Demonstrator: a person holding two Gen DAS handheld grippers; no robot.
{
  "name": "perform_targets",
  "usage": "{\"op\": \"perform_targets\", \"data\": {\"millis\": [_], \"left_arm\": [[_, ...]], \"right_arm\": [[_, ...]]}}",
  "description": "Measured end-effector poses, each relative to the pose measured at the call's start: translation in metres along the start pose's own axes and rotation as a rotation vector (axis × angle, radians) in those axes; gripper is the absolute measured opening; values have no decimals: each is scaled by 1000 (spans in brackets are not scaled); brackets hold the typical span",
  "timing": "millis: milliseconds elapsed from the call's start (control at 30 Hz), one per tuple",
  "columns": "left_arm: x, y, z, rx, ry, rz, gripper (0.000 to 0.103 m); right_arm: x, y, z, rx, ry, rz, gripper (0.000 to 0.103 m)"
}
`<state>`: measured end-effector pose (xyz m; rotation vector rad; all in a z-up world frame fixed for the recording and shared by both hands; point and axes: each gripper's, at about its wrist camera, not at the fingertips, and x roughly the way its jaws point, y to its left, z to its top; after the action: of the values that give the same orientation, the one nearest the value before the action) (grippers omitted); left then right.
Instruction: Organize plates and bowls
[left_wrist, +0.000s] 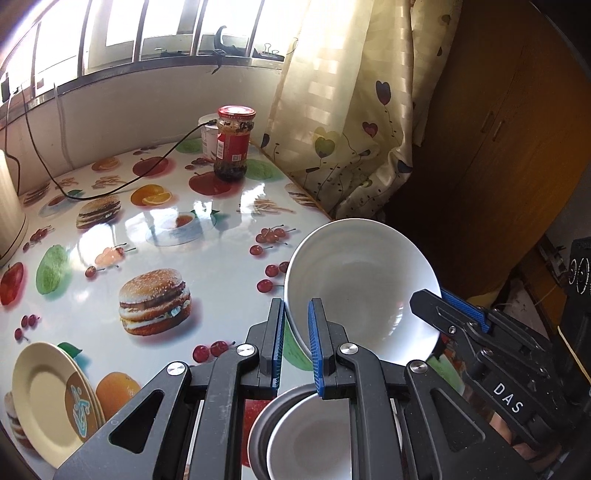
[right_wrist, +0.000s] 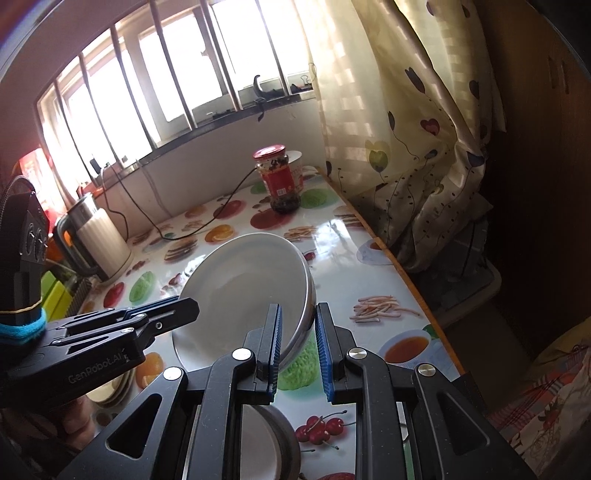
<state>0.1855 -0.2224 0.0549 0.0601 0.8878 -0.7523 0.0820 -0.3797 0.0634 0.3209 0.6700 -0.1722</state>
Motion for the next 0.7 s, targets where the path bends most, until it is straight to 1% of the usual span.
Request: {"op": "perform_targets", "data": {"millis": [200,500,700], "left_arm": [[-16,0,-14,-8,0,-1,14],[-38,2,-32,-29,-25,-17,14],[-47,3,-43,-35,-25,-16,14]], "right_arm": [[-17,10,-9,-7,-11,9,18],[-39,22,-25,-12,-22,23,18],[-46,27,-36,-12,-14,27,18]]}}
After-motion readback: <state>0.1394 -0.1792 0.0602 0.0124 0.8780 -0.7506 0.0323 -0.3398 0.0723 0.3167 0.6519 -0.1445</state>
